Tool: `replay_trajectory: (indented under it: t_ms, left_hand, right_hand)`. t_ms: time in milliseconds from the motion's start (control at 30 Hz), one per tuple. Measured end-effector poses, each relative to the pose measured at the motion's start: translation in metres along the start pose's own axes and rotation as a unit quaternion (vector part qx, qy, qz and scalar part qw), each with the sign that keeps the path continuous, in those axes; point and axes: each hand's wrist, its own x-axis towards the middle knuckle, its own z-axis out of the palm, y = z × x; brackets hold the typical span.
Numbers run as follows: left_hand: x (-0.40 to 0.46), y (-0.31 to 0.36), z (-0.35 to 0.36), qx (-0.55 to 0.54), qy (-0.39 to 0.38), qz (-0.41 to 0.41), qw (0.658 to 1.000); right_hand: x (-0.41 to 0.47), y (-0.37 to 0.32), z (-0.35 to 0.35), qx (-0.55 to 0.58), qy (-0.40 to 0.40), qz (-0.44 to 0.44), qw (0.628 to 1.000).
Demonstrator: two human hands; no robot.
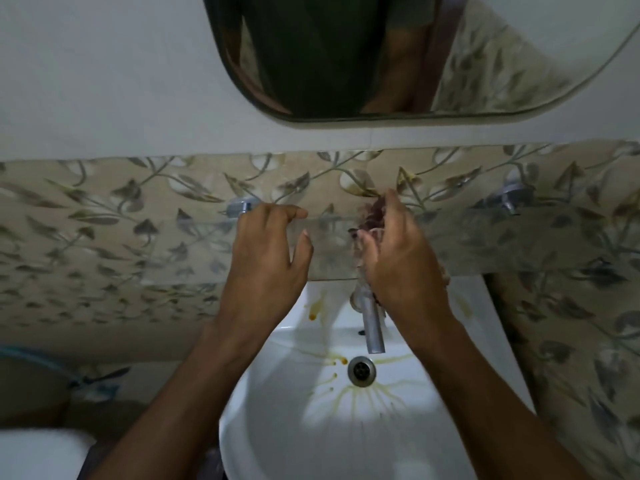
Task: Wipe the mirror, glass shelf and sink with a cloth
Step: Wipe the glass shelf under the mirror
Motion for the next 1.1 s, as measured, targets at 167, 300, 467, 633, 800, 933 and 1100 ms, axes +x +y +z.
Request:
replay_trajectory:
  t_ms: [167, 300, 467, 633, 800, 933, 1100]
  left_hand:
    - [0.000, -0.005, -0.006, -0.001, 0.017, -0.006, 1.000]
    - [0.001, -0.016, -0.015, -0.017, 0.042, -0.012, 0.999]
    - [-0.015, -0.043, -0.034, -0.004, 0.061, -0.035, 0.998]
    - [-0.023, -0.051, -0.052, 0.013, 0.064, -0.057, 0.996]
    - [-0.023, -0.062, -0.064, 0.044, 0.075, -0.065, 0.994]
    - [-0.031, -0.076, -0.071, 0.029, 0.093, -0.084, 0.992]
    - [-0.044, -0.090, -0.080, 0.034, 0.094, -0.117, 0.988]
  right_hand:
    - [-0.012, -0.050, 0.028, -0.011, -0.038, -0.095, 0.995]
    - [-0.009, -0.037, 0.020, 0.014, -0.047, -0.062, 0.997]
    - [-0.010, -0.008, 0.004, -0.016, 0.007, 0.016, 1.000]
    - [-0.022, -0.079, 0.049, -0.017, -0.026, -0.088, 0.996]
    - [-0.027, -0.129, 0.079, 0.002, -0.091, -0.161, 0.983]
    - [-0.030, -0.107, 0.063, -0.013, -0.036, -0.092, 0.995]
    - [-0.034, -0.107, 0.064, -0.018, 0.002, -0.068, 0.997]
